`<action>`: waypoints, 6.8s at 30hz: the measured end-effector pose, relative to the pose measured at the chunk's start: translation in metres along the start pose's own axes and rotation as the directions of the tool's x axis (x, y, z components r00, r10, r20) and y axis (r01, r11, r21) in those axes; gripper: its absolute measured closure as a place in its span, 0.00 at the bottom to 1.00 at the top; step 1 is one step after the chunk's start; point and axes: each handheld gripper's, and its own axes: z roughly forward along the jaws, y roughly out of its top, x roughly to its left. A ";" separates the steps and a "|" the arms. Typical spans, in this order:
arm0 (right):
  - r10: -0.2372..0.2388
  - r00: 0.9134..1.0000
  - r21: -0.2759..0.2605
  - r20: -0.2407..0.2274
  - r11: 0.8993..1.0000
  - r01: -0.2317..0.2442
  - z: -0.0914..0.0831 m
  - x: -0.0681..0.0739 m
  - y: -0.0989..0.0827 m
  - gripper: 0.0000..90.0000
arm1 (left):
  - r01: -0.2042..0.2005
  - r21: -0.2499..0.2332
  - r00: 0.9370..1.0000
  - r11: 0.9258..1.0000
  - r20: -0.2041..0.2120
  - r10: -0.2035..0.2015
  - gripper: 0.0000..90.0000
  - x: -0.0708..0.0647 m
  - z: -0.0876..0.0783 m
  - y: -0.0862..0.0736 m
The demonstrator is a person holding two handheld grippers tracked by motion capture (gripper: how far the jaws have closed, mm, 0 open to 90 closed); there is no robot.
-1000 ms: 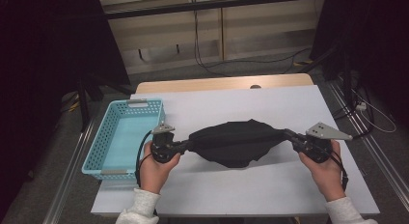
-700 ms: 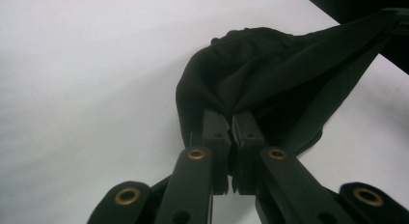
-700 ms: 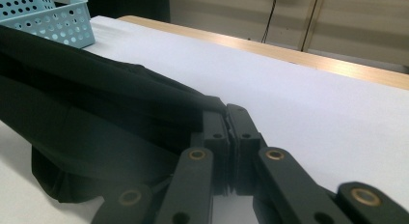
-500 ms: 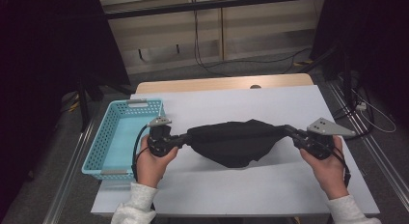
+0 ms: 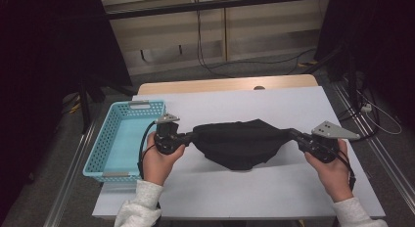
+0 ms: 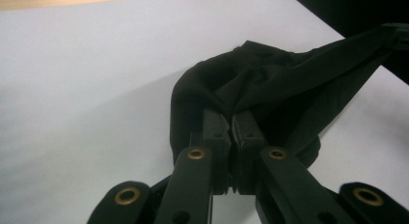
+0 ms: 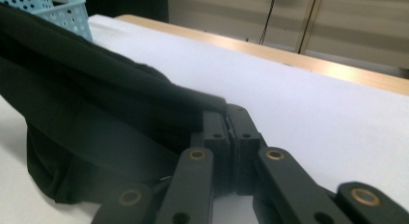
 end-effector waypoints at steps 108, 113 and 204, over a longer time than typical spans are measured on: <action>-0.079 0.986 0.211 -0.144 0.971 0.109 0.062 0.024 -0.013 1.00 | -0.156 0.013 0.987 0.988 -0.034 0.157 0.17 -0.016 0.066 -0.051; -0.101 0.979 0.214 -0.176 0.967 0.138 0.072 0.033 -0.017 0.82 | -0.160 0.014 0.987 0.987 -0.032 0.160 0.17 -0.019 0.067 -0.050; -0.081 0.995 0.152 -0.051 0.984 0.088 0.016 -0.012 -0.019 0.67 | -0.161 0.041 0.987 0.986 -0.021 0.162 0.19 -0.018 0.070 -0.052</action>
